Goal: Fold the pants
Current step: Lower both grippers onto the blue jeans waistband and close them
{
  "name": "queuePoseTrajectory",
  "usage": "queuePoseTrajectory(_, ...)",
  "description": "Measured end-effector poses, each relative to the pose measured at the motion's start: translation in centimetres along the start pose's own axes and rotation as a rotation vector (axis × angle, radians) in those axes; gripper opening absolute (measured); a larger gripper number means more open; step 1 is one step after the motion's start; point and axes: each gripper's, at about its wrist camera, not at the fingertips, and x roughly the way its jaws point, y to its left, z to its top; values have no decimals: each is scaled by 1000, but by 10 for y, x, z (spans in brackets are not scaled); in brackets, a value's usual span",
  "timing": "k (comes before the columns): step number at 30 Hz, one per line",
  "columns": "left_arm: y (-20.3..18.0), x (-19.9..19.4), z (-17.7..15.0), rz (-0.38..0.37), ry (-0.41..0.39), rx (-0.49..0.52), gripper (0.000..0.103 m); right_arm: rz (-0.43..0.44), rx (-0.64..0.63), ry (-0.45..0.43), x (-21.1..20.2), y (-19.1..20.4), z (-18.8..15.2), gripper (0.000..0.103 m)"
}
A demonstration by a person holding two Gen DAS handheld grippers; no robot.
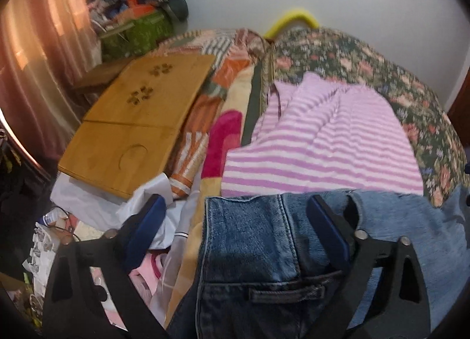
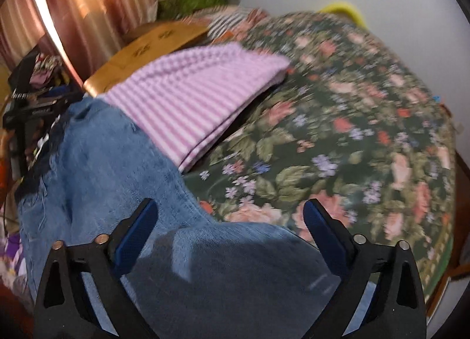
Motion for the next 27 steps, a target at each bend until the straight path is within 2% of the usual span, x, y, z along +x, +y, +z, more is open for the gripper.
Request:
queuePoseTrajectory(1,3,9,0,-19,34,-14,90,25,-13,21,7,4,4,89)
queuePoseTrajectory(5,13,24,-1,-73,107,-78,84,121,-44,79,28,13,19,85)
queuePoseTrajectory(12,20,38,-5,-214,167,-137,68,192,-113,241,68,32,21,75)
queuePoseTrajectory(14,19,38,-5,-239,169,-133,59,207,-106,262,73,31,19,73)
queuePoseTrajectory(18,13,32,-3,-248,162,-115,46,287,-55,287,77,26,18,47)
queuePoseTrajectory(19,12,30,-2,-253,161,-112,39,296,-51,293,78,27,18,46)
queuePoseTrajectory(20,11,28,-1,-257,159,-111,35,287,-59,293,78,28,19,45)
queuePoseTrajectory(22,9,23,1,-256,148,-107,31,280,-80,289,79,33,20,36)
queuePoseTrajectory(23,10,20,2,-264,142,-111,30,273,-84,285,80,36,21,33)
queuePoseTrajectory(25,11,16,3,-264,132,-116,28,256,-91,262,81,40,24,21)
queuePoseTrajectory(27,12,11,3,-274,125,-125,26,247,-83,246,77,40,25,16)
